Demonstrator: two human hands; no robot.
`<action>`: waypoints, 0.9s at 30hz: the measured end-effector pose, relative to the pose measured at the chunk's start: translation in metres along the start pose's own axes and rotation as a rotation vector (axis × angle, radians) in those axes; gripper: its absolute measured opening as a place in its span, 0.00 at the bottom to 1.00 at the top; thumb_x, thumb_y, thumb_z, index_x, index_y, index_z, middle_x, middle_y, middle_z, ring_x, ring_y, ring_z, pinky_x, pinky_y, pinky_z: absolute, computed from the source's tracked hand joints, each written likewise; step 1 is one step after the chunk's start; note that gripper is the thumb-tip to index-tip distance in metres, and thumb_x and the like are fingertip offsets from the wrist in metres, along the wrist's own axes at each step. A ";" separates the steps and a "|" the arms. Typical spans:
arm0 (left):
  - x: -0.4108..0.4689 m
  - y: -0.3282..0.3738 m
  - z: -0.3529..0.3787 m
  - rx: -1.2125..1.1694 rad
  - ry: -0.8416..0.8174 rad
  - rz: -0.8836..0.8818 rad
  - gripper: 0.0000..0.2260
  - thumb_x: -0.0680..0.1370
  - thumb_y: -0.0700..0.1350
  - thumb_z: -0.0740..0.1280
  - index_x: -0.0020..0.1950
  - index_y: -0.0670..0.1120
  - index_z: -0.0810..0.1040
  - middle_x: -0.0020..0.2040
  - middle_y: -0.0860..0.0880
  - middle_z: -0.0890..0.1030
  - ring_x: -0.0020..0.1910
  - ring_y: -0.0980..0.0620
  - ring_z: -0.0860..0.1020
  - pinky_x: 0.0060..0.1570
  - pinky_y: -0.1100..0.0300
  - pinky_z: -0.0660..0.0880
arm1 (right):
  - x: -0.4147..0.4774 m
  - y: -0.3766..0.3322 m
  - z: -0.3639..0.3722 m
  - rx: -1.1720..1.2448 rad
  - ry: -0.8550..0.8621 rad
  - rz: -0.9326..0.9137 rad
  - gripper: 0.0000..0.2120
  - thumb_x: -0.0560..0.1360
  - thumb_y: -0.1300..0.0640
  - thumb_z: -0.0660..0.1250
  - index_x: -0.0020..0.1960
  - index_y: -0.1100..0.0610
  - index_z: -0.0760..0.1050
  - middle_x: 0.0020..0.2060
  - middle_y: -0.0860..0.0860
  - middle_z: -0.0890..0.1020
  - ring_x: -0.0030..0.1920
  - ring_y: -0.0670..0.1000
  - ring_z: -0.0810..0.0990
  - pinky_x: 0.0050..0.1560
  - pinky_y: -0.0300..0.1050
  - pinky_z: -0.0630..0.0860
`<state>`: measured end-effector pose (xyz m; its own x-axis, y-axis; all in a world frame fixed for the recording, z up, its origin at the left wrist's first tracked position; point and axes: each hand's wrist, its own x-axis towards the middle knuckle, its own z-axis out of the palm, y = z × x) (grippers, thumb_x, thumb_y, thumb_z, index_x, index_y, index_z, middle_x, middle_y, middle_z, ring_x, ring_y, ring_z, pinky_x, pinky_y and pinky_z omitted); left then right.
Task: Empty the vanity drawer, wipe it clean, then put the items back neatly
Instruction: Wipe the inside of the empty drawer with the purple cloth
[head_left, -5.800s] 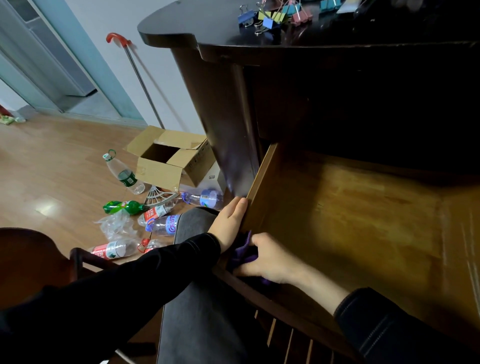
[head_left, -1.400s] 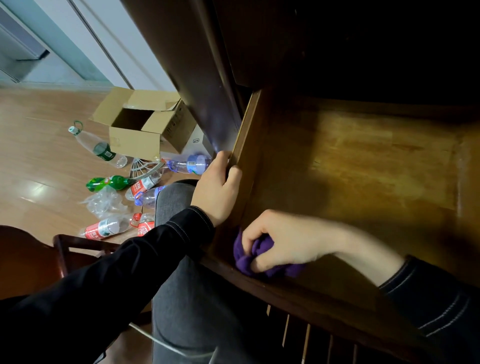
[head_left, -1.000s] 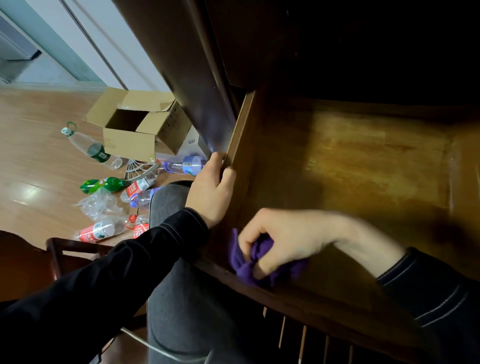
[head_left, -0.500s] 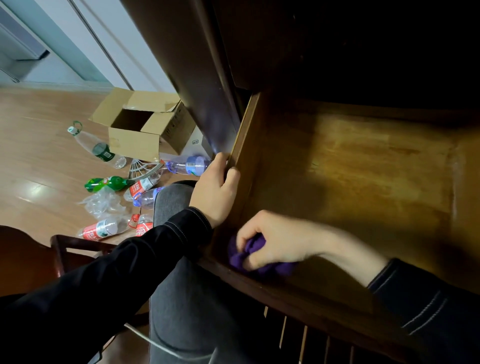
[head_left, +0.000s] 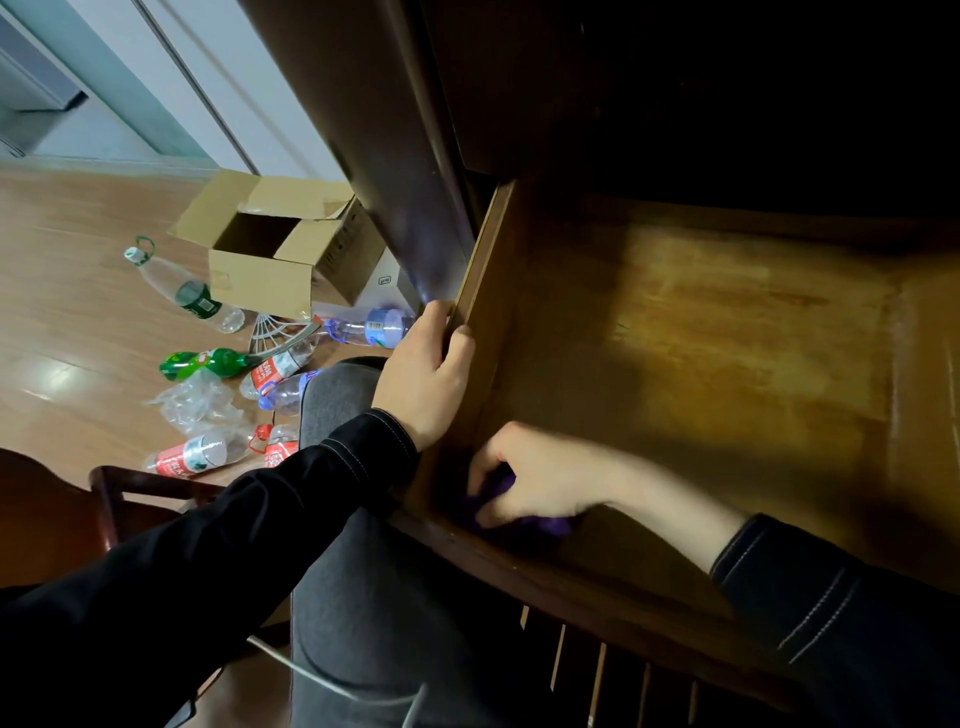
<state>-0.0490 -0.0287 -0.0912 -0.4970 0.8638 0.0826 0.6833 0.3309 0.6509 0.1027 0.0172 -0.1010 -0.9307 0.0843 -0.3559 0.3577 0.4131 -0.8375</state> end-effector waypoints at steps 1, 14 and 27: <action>0.000 0.000 0.000 0.002 0.001 0.005 0.10 0.78 0.52 0.54 0.50 0.46 0.69 0.36 0.53 0.71 0.36 0.55 0.69 0.38 0.57 0.60 | -0.005 0.002 -0.006 0.004 -0.044 -0.021 0.07 0.73 0.57 0.77 0.50 0.52 0.83 0.41 0.44 0.83 0.42 0.43 0.79 0.46 0.40 0.76; 0.002 -0.006 0.003 0.008 -0.001 0.000 0.13 0.78 0.52 0.54 0.52 0.45 0.70 0.38 0.50 0.73 0.37 0.52 0.70 0.36 0.67 0.64 | -0.014 0.008 -0.015 -0.090 -0.168 0.032 0.08 0.71 0.55 0.78 0.47 0.48 0.81 0.34 0.37 0.80 0.37 0.40 0.78 0.42 0.40 0.77; 0.002 -0.006 0.004 0.015 -0.010 -0.008 0.14 0.78 0.54 0.53 0.53 0.46 0.70 0.41 0.50 0.76 0.39 0.55 0.73 0.37 0.68 0.65 | -0.039 0.024 -0.008 0.030 -0.102 0.068 0.07 0.72 0.51 0.77 0.46 0.43 0.80 0.36 0.37 0.80 0.37 0.38 0.78 0.38 0.34 0.75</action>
<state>-0.0516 -0.0277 -0.0980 -0.4972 0.8648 0.0695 0.6871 0.3436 0.6402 0.1470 0.0307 -0.1041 -0.8924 0.0179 -0.4510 0.4230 0.3817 -0.8218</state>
